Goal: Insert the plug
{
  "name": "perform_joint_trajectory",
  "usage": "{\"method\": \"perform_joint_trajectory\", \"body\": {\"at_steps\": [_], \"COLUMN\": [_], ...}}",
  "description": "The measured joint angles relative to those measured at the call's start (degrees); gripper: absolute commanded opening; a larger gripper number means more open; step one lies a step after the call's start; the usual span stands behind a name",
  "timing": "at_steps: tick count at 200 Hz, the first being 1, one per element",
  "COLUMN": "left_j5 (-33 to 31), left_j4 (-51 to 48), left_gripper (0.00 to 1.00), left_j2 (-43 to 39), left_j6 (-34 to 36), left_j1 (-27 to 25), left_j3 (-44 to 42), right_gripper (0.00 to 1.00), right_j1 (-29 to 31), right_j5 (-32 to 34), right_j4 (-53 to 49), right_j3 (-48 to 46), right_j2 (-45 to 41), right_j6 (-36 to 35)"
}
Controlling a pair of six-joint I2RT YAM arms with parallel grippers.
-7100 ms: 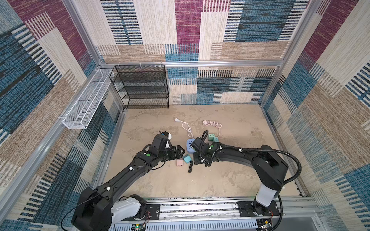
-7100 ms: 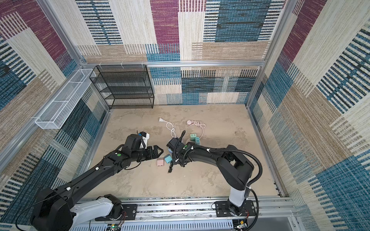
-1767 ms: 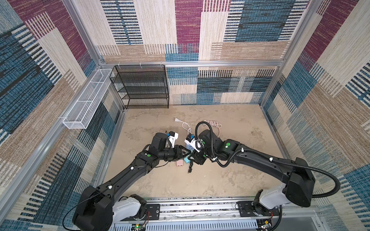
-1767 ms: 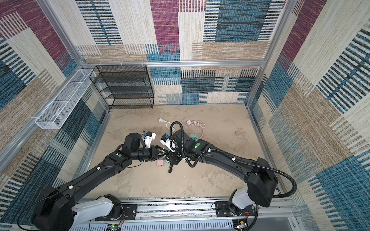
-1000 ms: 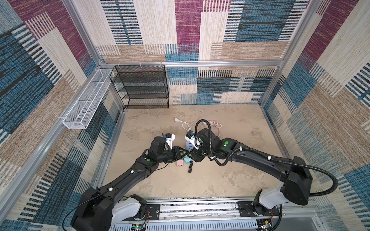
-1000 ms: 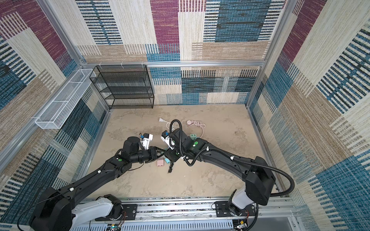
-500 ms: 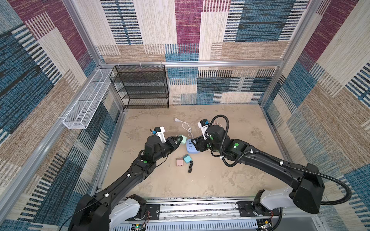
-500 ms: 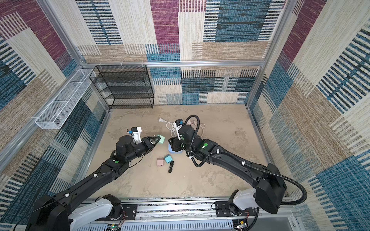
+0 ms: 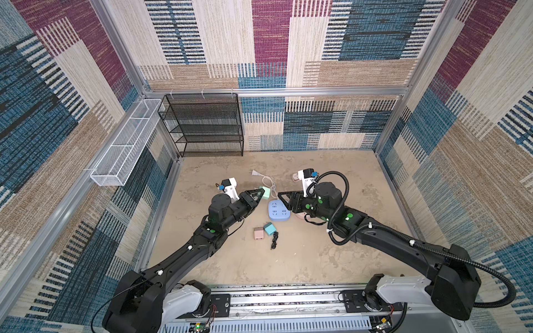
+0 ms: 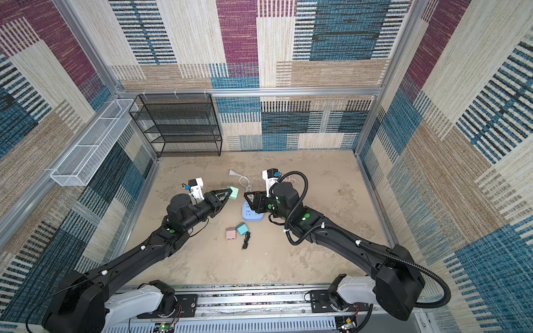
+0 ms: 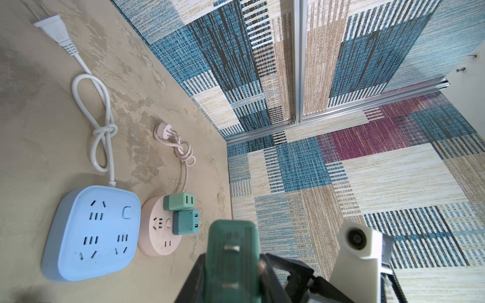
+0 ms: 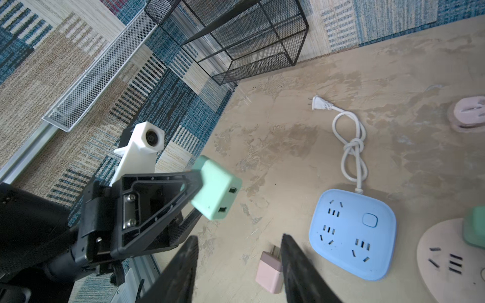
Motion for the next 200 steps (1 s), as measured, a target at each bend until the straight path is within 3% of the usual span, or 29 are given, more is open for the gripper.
{"method": "perform_joint_trajectory", "body": {"at_steps": [25, 77, 135, 200], "left_j5": [0.0, 0.5, 1.9, 3.0], "left_j4": [2.4, 6.4, 15.9, 23.4], "left_gripper": [0.0, 0.0, 0.0, 0.0], "left_j2": [-0.1, 1.2, 7.0, 11.6], "left_j6": [0.0, -0.2, -3.3, -7.7], "left_j1": [-0.3, -1.3, -3.7, -5.3], "left_j3": [0.0, 0.0, 0.0, 0.1], "right_gripper": [0.43, 0.43, 0.47, 0.46], "right_j1": [-0.5, -2.6, -4.3, -5.6], "right_j5": [-0.9, -4.4, -11.0, -14.8], "right_j4": [5.8, 17.4, 31.2, 39.6], "right_j3": [-5.2, -11.2, -14.6, -14.6], "right_j2": [-3.3, -5.0, 0.5, 5.1], "right_j6": [3.7, 11.4, 19.5, 23.0]}}
